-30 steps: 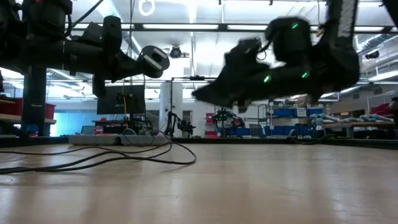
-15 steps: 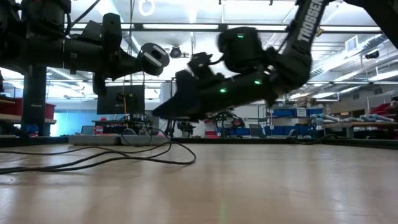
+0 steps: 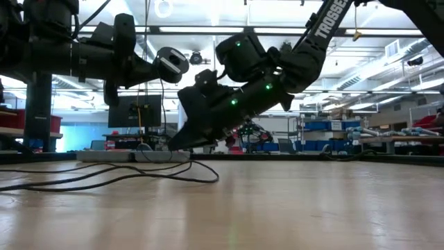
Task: Coil cords
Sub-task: Coil the black wire onto the spool
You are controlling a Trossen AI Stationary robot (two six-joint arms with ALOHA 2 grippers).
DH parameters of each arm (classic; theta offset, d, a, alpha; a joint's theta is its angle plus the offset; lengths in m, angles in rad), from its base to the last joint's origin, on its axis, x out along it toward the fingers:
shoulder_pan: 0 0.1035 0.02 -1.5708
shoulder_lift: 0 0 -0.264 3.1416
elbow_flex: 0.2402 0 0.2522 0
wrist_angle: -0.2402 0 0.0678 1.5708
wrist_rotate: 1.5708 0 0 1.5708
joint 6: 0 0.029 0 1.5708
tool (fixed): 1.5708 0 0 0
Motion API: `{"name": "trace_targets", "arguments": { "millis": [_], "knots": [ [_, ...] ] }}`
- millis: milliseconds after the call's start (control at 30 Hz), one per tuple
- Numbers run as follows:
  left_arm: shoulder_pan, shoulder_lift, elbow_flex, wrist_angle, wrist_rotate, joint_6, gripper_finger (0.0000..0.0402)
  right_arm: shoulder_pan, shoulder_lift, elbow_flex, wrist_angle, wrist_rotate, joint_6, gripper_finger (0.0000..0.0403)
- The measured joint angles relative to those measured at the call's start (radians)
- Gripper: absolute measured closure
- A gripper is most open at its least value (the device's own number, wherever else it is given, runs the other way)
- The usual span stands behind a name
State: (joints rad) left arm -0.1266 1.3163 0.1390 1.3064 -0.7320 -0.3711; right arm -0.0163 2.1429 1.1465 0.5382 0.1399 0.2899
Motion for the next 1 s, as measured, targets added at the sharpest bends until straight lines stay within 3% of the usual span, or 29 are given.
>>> {"name": "trace_targets", "arguments": {
  "millis": [67, 167, 433, 667, 1000],
  "knots": [
    [0.0, 0.0, 0.0, 0.0, 0.0, 0.001, 0.0402, 0.001, 0.0, 0.0, -0.009, -0.027, -0.022, 0.0383],
    [0.0, 0.0, 0.0, 0.013, -0.001, 0.024, 0.0402, 0.01, -0.008, 0.001, -0.045, -0.001, -0.022, 0.0395],
    [-0.012, 0.0, 0.0, 0.037, 0.007, 0.027, 0.0402, 0.003, -0.124, -0.097, -0.179, 0.158, 0.008, 0.0401],
    [-0.014, 0.0, 0.002, 0.005, 0.149, 0.026, 0.0402, -0.05, -0.315, -0.239, -0.195, 0.233, 0.023, 0.0401],
    [-0.014, 0.0, 0.028, -0.227, 0.073, -0.031, 0.0402, -0.052, -0.598, -0.249, -0.299, 0.284, -0.069, 0.0402]
  ]
}}
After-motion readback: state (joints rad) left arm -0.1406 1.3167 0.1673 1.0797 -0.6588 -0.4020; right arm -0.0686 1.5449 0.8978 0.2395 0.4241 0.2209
